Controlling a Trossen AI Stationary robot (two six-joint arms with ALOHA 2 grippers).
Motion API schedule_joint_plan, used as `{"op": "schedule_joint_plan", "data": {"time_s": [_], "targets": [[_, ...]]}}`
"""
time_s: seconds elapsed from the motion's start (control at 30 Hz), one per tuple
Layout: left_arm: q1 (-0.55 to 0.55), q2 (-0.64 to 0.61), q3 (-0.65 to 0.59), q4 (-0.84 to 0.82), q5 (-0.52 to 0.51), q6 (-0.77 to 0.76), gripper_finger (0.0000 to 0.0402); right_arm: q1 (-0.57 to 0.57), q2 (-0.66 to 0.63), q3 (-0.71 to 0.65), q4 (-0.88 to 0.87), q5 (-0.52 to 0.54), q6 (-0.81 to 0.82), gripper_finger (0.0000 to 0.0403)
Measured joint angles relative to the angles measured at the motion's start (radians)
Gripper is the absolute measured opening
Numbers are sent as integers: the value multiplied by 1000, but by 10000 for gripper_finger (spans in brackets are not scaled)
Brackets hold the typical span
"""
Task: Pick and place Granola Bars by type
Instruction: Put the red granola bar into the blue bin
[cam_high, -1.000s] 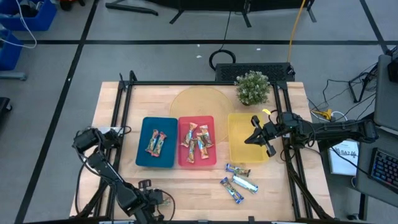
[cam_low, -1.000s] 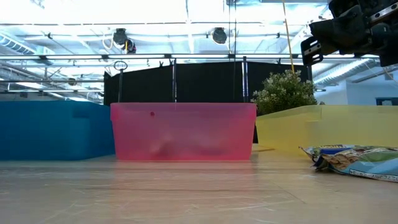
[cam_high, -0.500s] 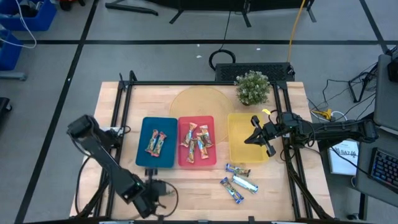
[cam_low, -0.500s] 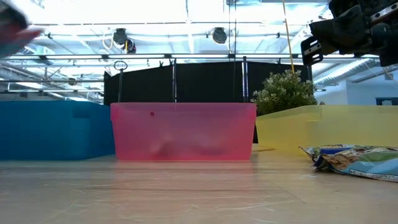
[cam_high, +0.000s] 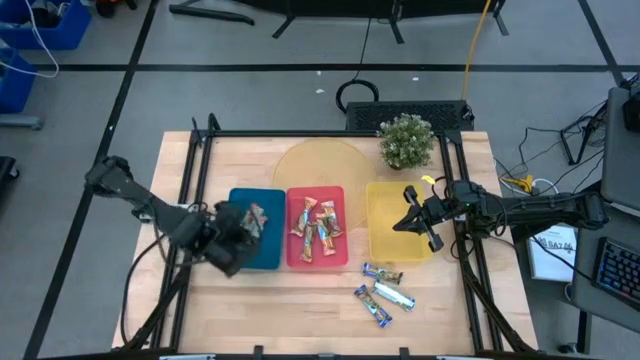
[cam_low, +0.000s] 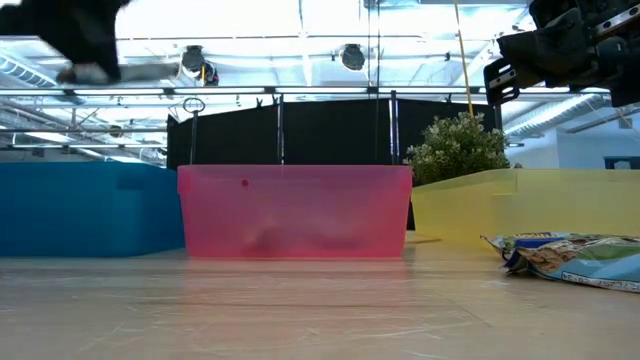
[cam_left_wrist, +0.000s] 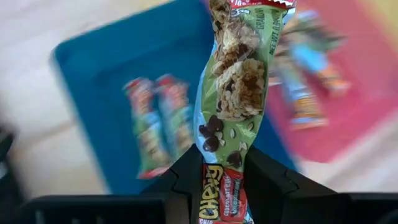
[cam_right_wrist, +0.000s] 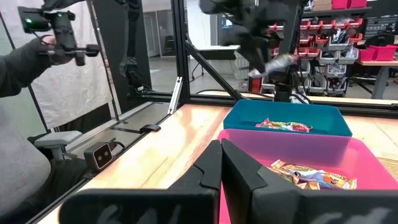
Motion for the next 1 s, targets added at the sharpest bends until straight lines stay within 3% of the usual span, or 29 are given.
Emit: {"op": "schedule_joint_plan", "data": {"time_s": [0.13, 0.4, 0.7, 1.0], "targets": [[111, -7, -80, 6, 142, -24, 101, 0, 0, 0, 0, 0, 0, 0], [339, -6, -307, 264, 374, 142, 97, 0, 0, 0, 0, 0, -29, 0], [451, -7, -457, 459, 471, 224, 95, 0, 0, 0, 0, 0, -71, 0], [455, -8, -476, 494, 476, 227, 119, 0, 0, 0, 0, 0, -77, 0]]}}
